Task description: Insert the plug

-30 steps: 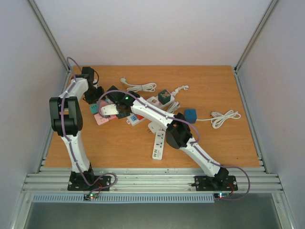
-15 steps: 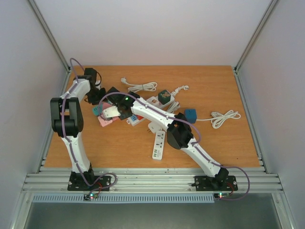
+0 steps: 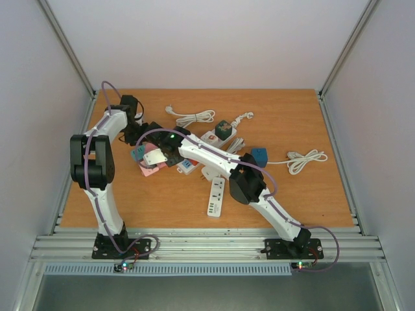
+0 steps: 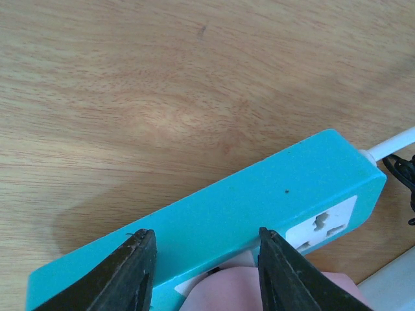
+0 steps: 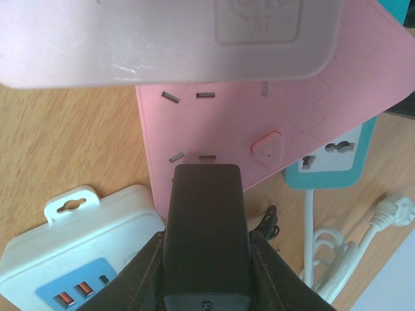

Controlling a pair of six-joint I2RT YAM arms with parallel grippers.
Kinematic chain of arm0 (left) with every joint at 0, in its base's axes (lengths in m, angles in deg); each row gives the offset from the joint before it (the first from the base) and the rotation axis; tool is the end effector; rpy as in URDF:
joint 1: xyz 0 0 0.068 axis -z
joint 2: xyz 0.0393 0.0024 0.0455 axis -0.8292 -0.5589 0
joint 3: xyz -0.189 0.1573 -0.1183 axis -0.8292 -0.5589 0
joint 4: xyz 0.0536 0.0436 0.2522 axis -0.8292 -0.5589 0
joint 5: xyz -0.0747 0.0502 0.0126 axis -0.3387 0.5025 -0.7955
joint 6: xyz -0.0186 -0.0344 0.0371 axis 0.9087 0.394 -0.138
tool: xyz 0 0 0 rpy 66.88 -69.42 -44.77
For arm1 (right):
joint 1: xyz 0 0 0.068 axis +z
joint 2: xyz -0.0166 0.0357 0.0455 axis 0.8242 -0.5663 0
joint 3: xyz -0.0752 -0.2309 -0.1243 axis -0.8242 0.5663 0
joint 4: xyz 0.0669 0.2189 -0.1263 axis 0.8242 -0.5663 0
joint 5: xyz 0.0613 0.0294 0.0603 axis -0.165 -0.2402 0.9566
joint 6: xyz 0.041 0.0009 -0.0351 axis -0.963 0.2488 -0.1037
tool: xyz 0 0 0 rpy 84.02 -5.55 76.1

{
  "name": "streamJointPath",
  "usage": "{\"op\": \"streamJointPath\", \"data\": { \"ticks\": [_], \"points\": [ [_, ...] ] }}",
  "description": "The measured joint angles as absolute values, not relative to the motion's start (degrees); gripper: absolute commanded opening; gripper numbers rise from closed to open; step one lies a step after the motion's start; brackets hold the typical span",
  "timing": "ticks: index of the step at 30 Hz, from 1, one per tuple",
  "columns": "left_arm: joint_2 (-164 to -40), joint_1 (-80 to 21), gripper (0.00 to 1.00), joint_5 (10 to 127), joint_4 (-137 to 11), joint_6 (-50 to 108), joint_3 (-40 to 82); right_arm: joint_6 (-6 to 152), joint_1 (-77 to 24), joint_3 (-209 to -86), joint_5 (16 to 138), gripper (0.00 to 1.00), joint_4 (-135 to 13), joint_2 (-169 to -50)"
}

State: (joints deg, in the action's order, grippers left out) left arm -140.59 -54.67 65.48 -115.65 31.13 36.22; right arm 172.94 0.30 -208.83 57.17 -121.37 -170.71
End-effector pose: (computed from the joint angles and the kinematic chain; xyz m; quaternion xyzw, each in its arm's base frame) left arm 0.3967 -0.0163 0.1920 -0.0948 0.9845 -0.1118 0.0961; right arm 0.3001 0.4286 0.2095 -0.9323 0.2803 -0.1624 0.1606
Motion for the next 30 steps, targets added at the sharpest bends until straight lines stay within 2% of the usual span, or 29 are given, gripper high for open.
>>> {"op": "streamJointPath", "data": {
  "ticks": [15, 22, 27, 30],
  "points": [
    [-141.0, -54.8, 0.41, 65.5, -115.6, 31.0, 36.5, 176.9, -0.4, -208.7, 57.3, 0.06, -120.4, -170.9],
    [-142.0, -54.6, 0.4, 66.4, -116.8, 31.1, 38.3, 180.3, -0.2, -206.1, 53.7, 0.06, -115.9, -170.7],
    [-142.0, -54.1, 0.4, 67.4, -116.9, 31.1, 38.4, 181.5, -0.2, -205.5, 52.8, 0.14, -114.4, -171.0],
    [-142.0, -53.9, 0.4, 67.9, -116.8, 31.1, 38.4, 181.5, -0.2, -205.5, 52.9, 0.23, -114.4, -171.1]
  ]
}}
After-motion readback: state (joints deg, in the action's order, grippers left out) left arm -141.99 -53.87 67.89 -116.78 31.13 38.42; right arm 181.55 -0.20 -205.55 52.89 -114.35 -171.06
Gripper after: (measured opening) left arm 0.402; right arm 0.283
